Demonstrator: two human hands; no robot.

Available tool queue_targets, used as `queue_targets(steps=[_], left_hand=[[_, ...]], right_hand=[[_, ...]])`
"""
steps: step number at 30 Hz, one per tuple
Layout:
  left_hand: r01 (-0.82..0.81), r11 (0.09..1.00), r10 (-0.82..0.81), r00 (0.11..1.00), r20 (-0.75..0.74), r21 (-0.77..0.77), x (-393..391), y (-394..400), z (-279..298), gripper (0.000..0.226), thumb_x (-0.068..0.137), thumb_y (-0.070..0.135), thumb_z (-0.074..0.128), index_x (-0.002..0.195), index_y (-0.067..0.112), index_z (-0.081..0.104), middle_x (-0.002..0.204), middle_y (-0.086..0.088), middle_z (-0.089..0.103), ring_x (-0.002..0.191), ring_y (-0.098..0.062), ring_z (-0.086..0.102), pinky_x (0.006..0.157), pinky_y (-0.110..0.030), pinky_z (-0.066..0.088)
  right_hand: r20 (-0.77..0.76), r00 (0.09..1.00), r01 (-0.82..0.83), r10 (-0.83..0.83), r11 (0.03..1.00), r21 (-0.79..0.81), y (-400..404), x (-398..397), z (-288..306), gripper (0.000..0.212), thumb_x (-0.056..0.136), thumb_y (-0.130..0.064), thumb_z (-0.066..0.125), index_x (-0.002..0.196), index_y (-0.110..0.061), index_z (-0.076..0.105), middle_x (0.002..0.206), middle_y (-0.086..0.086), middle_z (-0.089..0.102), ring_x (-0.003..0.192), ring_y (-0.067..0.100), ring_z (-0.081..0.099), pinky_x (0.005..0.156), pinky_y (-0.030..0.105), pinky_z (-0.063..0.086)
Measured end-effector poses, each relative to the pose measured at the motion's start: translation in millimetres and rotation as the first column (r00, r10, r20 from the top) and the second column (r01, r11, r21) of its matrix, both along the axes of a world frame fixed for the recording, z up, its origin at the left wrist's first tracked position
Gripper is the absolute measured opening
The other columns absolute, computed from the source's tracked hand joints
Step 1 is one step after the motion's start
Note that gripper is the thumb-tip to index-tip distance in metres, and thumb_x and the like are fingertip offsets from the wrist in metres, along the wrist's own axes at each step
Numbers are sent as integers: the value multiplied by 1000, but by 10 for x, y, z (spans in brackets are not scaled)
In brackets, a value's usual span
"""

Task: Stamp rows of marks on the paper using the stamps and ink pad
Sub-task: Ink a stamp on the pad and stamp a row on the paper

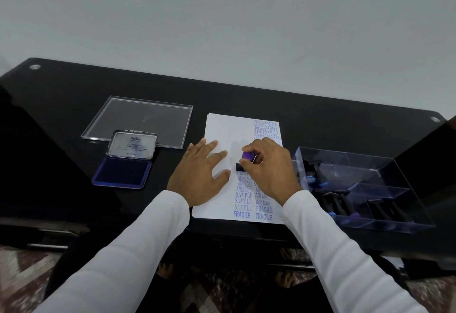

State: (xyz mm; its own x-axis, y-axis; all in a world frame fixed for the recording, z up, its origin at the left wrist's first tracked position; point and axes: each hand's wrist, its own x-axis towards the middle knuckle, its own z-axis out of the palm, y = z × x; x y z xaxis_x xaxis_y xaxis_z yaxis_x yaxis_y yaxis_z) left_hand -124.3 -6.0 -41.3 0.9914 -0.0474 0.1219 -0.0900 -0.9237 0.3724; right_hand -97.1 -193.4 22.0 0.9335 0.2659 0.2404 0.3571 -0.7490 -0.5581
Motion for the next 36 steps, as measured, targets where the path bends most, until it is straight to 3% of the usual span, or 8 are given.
queue_targets(steps=[12, 25, 29, 36], left_hand=[[7, 1000, -7, 1000, 15, -12, -1, 10, -8, 59, 97, 64, 41, 150, 37, 40, 166, 8, 21, 155, -18, 9, 119, -35, -4], [-5, 1000, 5, 1000, -2, 3, -3, 3, -6, 62, 97, 67, 38, 151, 38, 39, 166, 8, 19, 155, -18, 8, 119, -35, -5], [-6, 1000, 6, 1000, -11, 5, -1, -4, 5, 63, 96, 68, 37, 151, 38, 38, 166, 9, 19, 155, -18, 8, 121, -37, -3], [-3, 1000, 3, 1000, -6, 3, -5, 2, 2, 62, 96, 67, 39, 151, 38, 39, 166, 9, 19, 155, -18, 8, 119, -36, -4]], right_hand=[[0, 1000, 24, -24, 1000, 20, 0, 1, 9, 29, 88, -25, 74, 117, -19, 73, 104, -4, 67, 80, 7, 59, 75, 5, 37], [10, 1000, -1, 1, 1000, 21, -7, -5, 11, 19, 84, -22, 76, 103, -19, 73, 94, -6, 64, 75, 7, 59, 71, 10, 43], [1, 1000, 10, -10, 1000, 23, -1, -10, 17, 24, 86, -23, 75, 109, -19, 74, 98, -5, 65, 78, 8, 60, 77, 18, 49], [-13, 999, 30, -30, 1000, 8, 4, 5, 17, 32, 90, -27, 72, 121, -19, 71, 107, -3, 67, 82, 7, 58, 79, 16, 42]])
